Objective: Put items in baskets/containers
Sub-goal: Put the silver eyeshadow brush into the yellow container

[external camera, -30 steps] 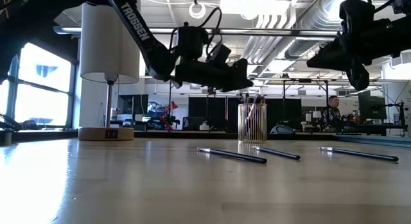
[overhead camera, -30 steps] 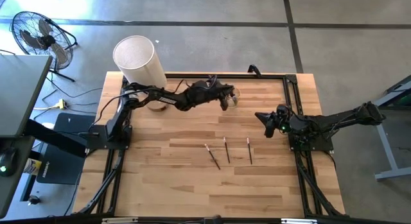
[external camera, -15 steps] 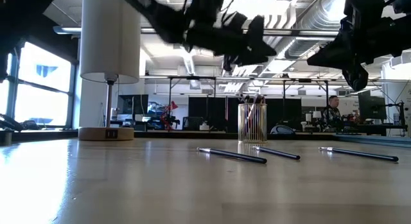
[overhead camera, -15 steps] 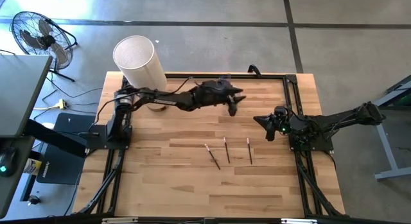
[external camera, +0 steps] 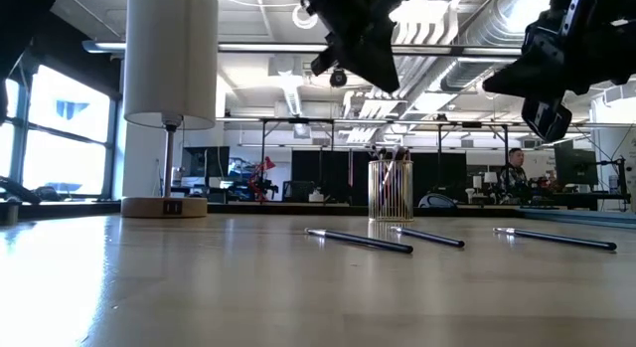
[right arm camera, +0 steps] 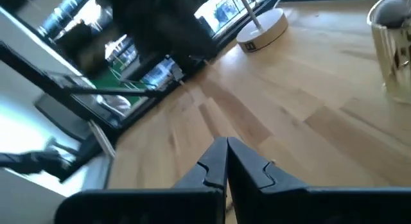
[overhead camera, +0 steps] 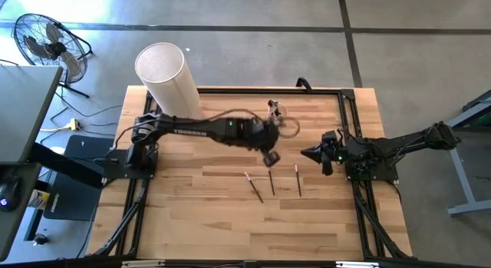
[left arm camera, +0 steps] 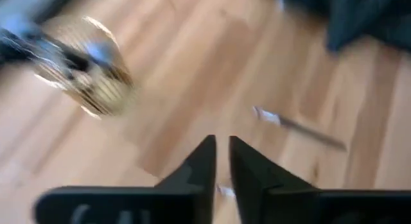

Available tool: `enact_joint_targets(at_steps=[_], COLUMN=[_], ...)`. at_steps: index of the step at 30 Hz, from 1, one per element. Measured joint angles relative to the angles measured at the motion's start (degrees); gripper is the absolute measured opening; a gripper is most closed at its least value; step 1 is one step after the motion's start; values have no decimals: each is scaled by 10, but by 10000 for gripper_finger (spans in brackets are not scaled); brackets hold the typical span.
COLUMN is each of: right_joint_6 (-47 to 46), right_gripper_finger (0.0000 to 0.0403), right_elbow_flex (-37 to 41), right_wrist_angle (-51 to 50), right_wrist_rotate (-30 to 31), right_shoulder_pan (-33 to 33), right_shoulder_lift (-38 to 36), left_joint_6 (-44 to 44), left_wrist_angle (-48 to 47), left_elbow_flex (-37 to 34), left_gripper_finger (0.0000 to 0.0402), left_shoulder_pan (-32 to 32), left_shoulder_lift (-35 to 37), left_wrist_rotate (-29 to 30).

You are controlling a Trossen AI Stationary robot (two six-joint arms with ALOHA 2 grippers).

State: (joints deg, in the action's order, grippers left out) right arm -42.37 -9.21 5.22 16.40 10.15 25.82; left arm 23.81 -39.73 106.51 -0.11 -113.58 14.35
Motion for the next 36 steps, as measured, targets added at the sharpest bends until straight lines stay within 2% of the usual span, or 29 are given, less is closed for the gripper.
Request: enact_joint_targets(at_steps=[2,4,6,10,14,18,20,23,26,29,32,36], right_joint_6=[-9,4,11,16,26,0,-53,-200,-289,-312,-314,-321], right_gripper_finger=[6,5,2,1,1,0,0,0,7,23,48,88], right_elbow_flex=[0,0,0,-44,-154,-302,-379,-478,-543,-574,-574,-555], right_wrist_angle=[13,34,59,37,-64,-233,-356,-535,-653,-691,-687,-660], right_wrist_rotate=[1,-5,-13,-5,34,46,45,76,70,31,-19,-35], right_shoulder_pan=[0,0,1,2,9,16,18,17,14,7,-9,-32], right_shoulder_lift=[0,0,4,48,157,298,376,482,569,635,678,707], left_joint_6=[-7,-17,-37,-54,-24,1,5,14,35,36,35,21], left_wrist_angle=[2,3,7,93,150,235,297,346,372,366,369,365], left_elbow_flex=[-17,-37,-60,-139,-245,-378,-444,-542,-610,-651,-671,-680], left_gripper_finger=[10,8,8,3,1,1,1,1,0,0,0,0], left_shoulder_pan=[-22,-45,-67,-109,-128,-139,-143,-144,-141,-142,-142,-141], left_shoulder_lift=[0,0,0,0,38,123,169,257,328,380,412,427], left_wrist_rotate=[-1,-2,-38,-64,-74,-69,-60,-53,-46,-43,-47,-55])
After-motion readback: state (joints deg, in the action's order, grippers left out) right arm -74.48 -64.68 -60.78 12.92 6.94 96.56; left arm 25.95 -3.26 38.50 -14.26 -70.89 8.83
